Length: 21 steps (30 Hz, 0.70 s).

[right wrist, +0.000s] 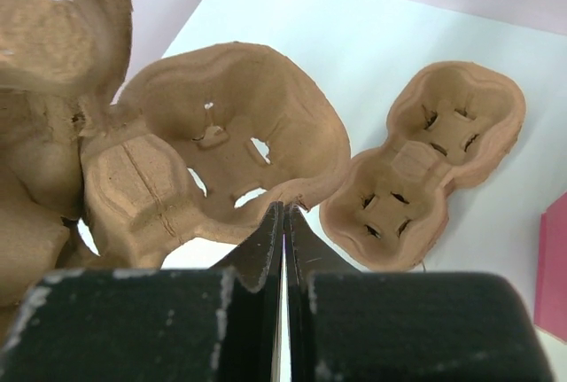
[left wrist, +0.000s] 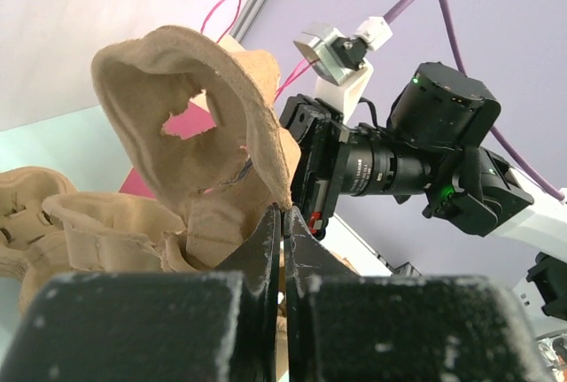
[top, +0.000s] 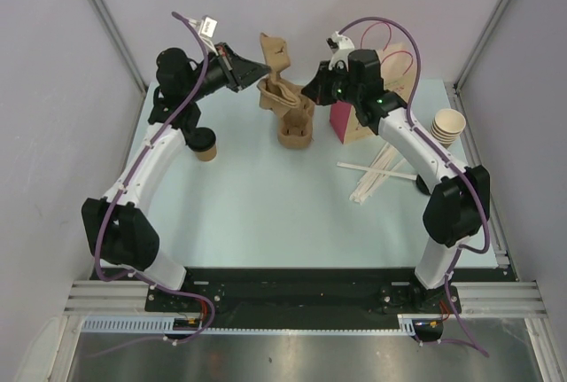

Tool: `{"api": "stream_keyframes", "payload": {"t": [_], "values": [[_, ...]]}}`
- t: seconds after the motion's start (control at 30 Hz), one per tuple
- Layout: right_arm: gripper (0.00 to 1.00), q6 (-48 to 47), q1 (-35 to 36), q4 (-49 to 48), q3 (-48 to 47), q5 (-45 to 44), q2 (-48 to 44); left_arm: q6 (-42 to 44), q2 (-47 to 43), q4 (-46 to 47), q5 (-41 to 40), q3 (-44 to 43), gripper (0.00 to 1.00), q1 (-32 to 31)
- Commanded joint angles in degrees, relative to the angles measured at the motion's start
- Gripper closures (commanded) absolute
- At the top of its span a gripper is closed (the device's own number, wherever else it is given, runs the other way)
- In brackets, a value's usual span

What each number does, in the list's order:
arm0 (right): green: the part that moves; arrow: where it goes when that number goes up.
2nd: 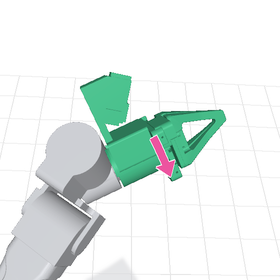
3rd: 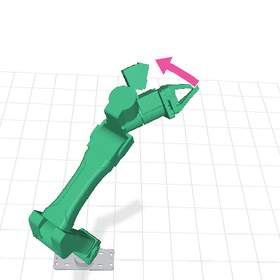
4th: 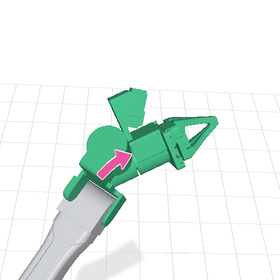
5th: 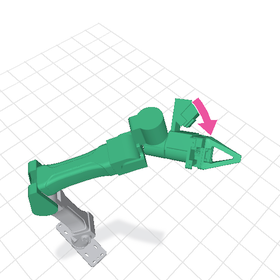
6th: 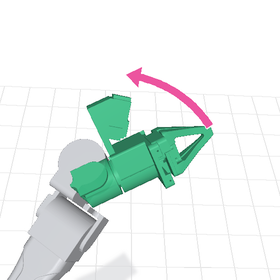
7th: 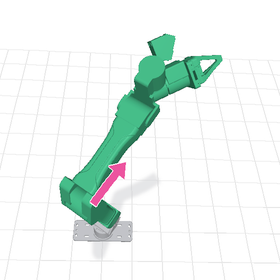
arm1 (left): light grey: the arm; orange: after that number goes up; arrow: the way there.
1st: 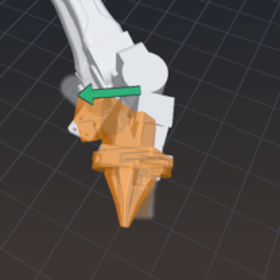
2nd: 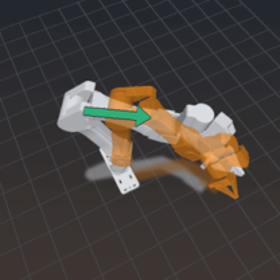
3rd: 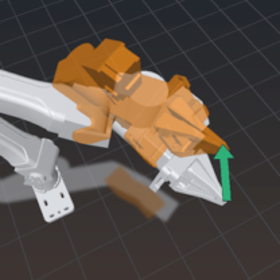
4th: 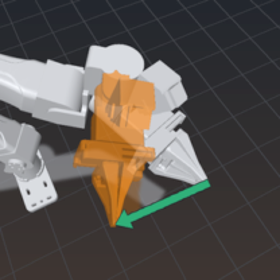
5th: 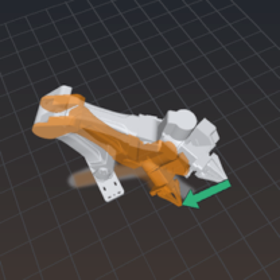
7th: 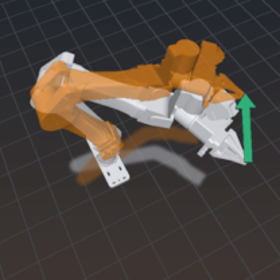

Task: Pack the takeout coffee

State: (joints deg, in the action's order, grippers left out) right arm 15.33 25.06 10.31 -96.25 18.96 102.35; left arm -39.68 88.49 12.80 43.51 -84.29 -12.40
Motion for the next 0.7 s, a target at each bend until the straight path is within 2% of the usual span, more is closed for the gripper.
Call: {"api": "stream_keyframes", "payload": {"t": [0.0, 0.07, 0.1, 0.17, 0.2, 0.27, 0.3, 0.37, 0.4, 0.47, 0.67], "values": [[1.0, 0.73, -2.38, 0.24, 0.45, -0.43, -1.45, -1.89, -2.44, 7.59, -0.27, -4.14, 1.0, 1.15], [0.99, 1.8, -2.56, -0.63, -0.43, 2.3, -1.53, -1.89, -2.09, 7.77, 0.44, -2.82, 1.0, 1.15], [0.87, 2.76, -3.17, -0.9, -1.39, 3.09, -1.62, -2.24, -1.83, 8.2, 0.79, -1.5, 1.0, 1.07], [0.75, 6.28, -4.05, -1.43, -2.27, 5.2, -1.53, -3.12, -1.3, 9.61, 1.4, -0.09, 1.0, 1.07], [0.6, 7.33, -4.49, -1.6, -2.71, 5.99, -1.62, -3.21, -1.21, 10.22, 1.49, 1.31, 1.0, 0.98], [0.44, 11.2, -6.59, -2.04, -2.81, 7.84, -1.88, -3.21, -0.51, 11.28, 1.76, 2.55, 1.0, 0.98], [0.33, 12.08, -7.21, -1.96, -2.63, 8.54, -2.15, -3.04, -0.25, 11.63, 1.76, 3.86, 1.0, 0.98], [0.27, 14.89, -9.23, -1.52, -2.28, 10.21, -2.59, -3.03, 0.89, 13.56, 1.58, 5.36, 1.0, 0.8], [0.17, 15.68, -9.76, -1.43, -1.84, 10.74, -2.85, -3.03, 1.42, 14.09, 1.58, 6.41, 1.0, 0.63], [0.13, 16.31, -10.73, -0.21, -1.22, 12.59, -3.47, -4.26, 3.34, 16.2, 1.32, 6.95, 1.0, 0.45], [0.12, 17.97, -10.74, 1.21, 2.11, 14.7, -5.84, -4.26, 6.52, 20.16, 0.18, 8.18, 1.0, -0.69]]}}
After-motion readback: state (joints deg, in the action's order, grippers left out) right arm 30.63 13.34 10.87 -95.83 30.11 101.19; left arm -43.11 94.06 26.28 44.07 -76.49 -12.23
